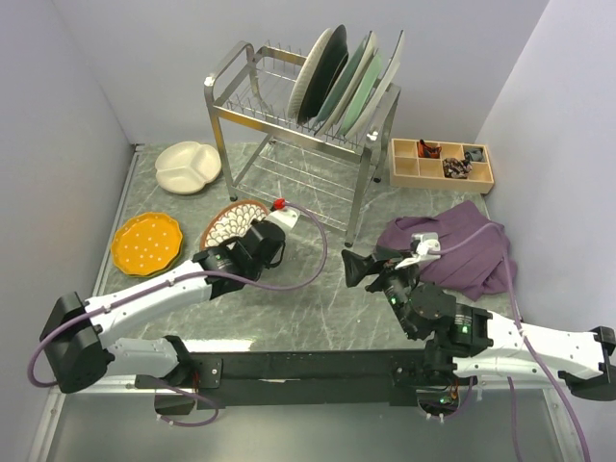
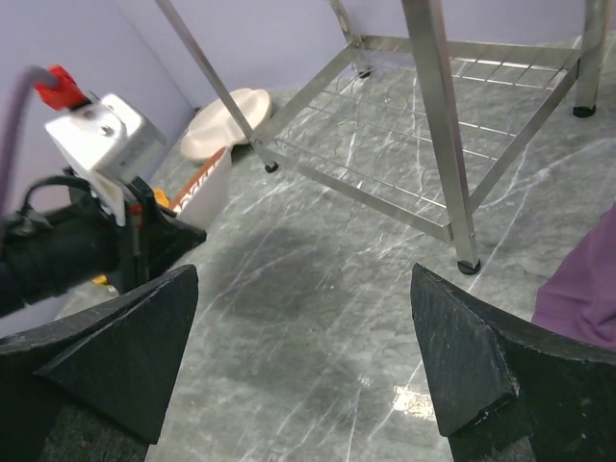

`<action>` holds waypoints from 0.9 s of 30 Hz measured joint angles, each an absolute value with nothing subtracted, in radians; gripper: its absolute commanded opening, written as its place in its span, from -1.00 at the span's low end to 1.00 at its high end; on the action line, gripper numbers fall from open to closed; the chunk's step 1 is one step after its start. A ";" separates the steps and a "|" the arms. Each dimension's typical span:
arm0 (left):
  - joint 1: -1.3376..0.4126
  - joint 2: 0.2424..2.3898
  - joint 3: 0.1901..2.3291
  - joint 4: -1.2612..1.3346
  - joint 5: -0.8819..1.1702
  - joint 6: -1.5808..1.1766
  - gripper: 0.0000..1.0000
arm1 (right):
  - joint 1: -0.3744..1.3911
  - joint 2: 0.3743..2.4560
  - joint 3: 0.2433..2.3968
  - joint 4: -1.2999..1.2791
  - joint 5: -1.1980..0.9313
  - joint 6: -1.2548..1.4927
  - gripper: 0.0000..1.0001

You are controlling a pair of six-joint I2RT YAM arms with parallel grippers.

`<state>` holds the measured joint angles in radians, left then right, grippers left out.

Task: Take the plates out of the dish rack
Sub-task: Place the plate at the center of the board.

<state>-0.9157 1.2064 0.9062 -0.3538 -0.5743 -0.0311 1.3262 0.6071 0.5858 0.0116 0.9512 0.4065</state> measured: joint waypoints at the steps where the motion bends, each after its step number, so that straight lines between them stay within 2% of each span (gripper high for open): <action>1: -0.916 1.217 0.906 -0.355 -0.589 -0.047 -0.98 | 1.326 0.604 0.583 0.013 0.953 0.406 0.93; 7: -0.928 1.291 0.943 -0.449 -0.683 -0.247 -0.98 | 1.326 0.601 0.582 0.020 0.963 0.406 0.93; 10: -0.976 1.355 0.960 -0.516 -0.760 -0.365 -0.98 | 1.326 0.608 0.582 0.020 0.966 0.406 0.93; 16: -1.063 1.379 0.950 -0.548 -0.784 -0.484 -0.98 | 1.326 0.610 0.582 0.022 0.969 0.406 0.93; 23: -1.050 1.449 0.860 -0.342 -0.890 -0.361 -0.98 | 1.326 0.594 0.582 0.022 0.977 0.407 0.93; 27: -0.995 1.501 0.796 -0.202 -0.863 -0.258 -0.98 | 1.326 0.566 0.570 0.033 0.981 0.406 0.93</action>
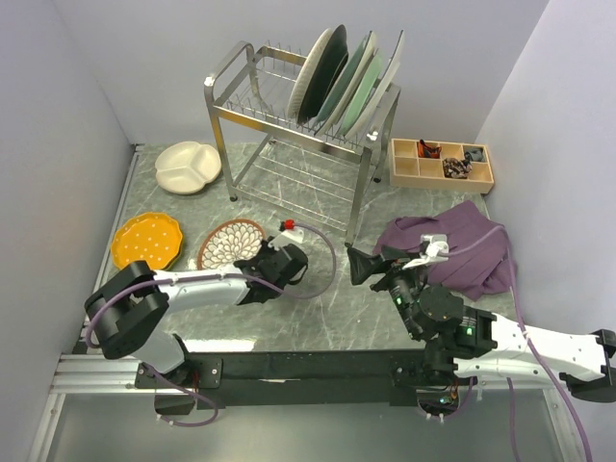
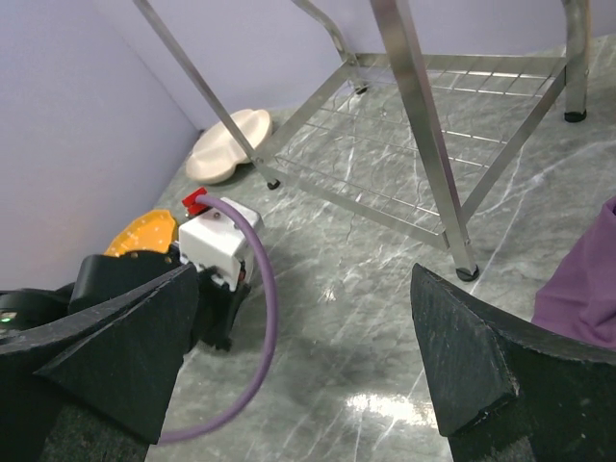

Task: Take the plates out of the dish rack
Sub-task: Place the plate at the center of the board.

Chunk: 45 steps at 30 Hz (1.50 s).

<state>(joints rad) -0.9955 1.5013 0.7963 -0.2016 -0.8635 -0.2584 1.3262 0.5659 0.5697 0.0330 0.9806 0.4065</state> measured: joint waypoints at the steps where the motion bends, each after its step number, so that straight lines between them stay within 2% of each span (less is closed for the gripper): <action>1: -0.978 1.504 0.781 -0.163 -0.857 -0.228 -0.98 | 1.326 0.559 0.564 0.035 0.981 0.406 0.92; 8: -0.853 1.526 0.769 0.040 -0.789 -0.051 -0.98 | 1.326 0.545 0.559 0.041 0.984 0.406 0.92; 14: -0.776 1.622 0.825 0.058 -0.756 -0.001 -0.98 | 1.326 0.545 0.559 0.041 0.983 0.406 0.92; 19: -0.756 1.634 0.827 0.055 -0.733 0.012 -0.78 | 1.326 0.545 0.559 0.041 0.982 0.406 0.92; 27: -0.754 1.747 0.923 0.014 -0.727 0.010 -0.60 | 1.326 0.550 0.559 0.041 0.983 0.403 0.93; 31: -0.750 1.770 0.943 -0.004 -0.728 0.007 -0.36 | 1.326 0.562 0.559 0.041 0.983 0.403 0.93; 45: -0.685 1.786 0.997 -0.078 -0.666 -0.047 -0.07 | 1.326 0.581 0.559 0.041 0.983 0.402 0.93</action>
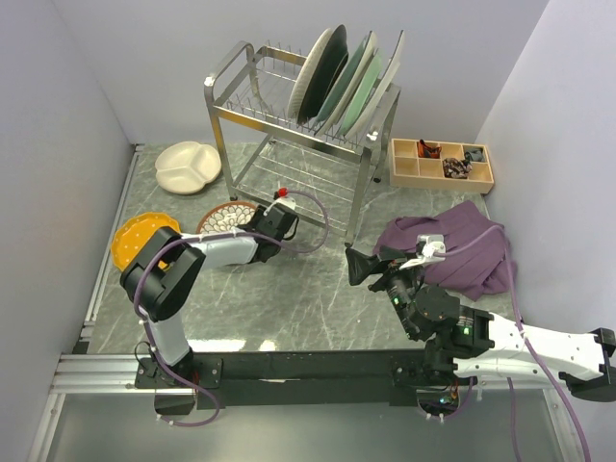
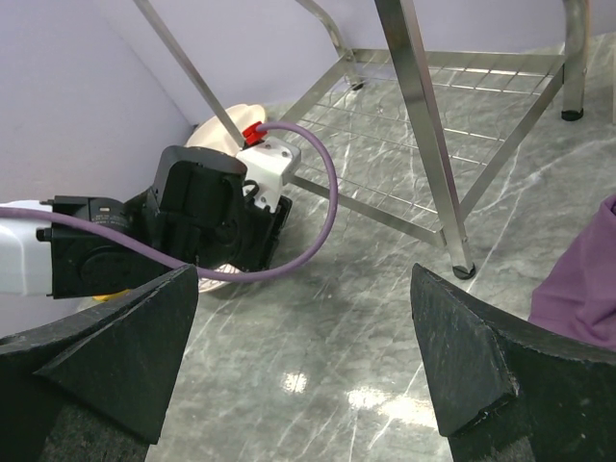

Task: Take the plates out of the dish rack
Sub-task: Place the plate at the center of the board.

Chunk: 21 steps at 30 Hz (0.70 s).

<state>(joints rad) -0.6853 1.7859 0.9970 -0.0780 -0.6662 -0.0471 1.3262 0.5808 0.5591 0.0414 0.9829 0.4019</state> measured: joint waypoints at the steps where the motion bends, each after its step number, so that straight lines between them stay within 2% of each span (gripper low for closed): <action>1: -0.682 1.786 0.997 -0.081 -0.661 -0.049 -0.04 | 1.326 0.582 0.559 0.041 0.983 0.402 0.93; 15: -0.648 1.823 1.034 -0.158 -0.621 -0.094 0.15 | 1.326 0.585 0.559 0.042 0.983 0.399 0.93; 18: -0.641 1.826 1.042 -0.176 -0.620 -0.112 0.33 | 1.326 0.585 0.559 0.041 0.983 0.399 0.93; 21: -0.638 1.823 1.043 -0.189 -0.617 -0.138 0.41 | 1.326 0.585 0.559 0.042 0.983 0.399 0.93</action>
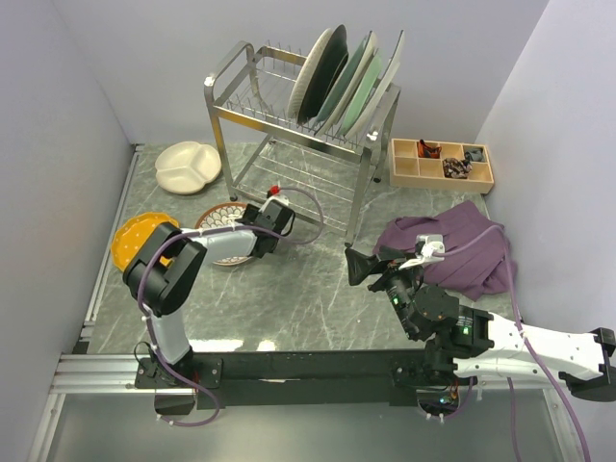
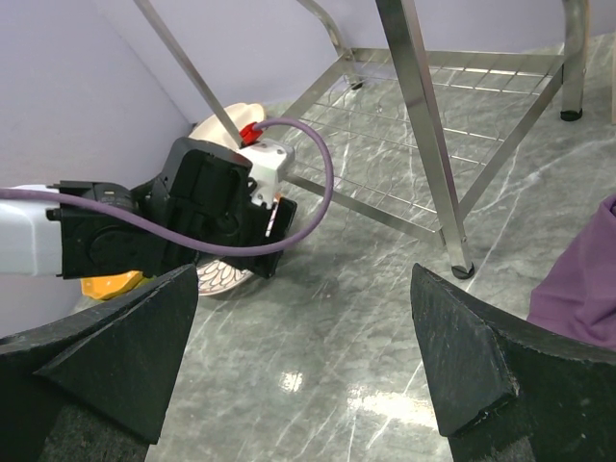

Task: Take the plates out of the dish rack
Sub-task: Place the plate at the center of the board.

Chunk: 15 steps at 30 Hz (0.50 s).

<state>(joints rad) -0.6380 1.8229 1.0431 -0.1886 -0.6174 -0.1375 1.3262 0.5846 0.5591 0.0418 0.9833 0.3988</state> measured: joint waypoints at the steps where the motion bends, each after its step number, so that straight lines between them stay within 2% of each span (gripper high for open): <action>1: -0.638 1.819 1.043 -0.194 -0.616 -0.146 0.49 | 1.326 0.585 0.559 0.042 0.983 0.398 0.93; 4: -0.638 1.792 1.042 -0.209 -0.596 -0.172 0.72 | 1.326 0.585 0.559 0.043 0.983 0.398 0.93; 7: -0.637 1.716 1.026 -0.207 -0.559 -0.203 0.82 | 1.326 0.588 0.559 0.044 0.983 0.395 0.93; 15: -0.641 1.411 0.957 -0.176 -0.381 -0.290 0.95 | 1.326 0.602 0.559 0.044 0.983 0.395 0.93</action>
<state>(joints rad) -0.6415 1.4109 0.9565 -0.1764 -0.3813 -0.2905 1.3262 0.6022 0.5591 0.0444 0.9829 0.3950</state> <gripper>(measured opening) 0.958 0.964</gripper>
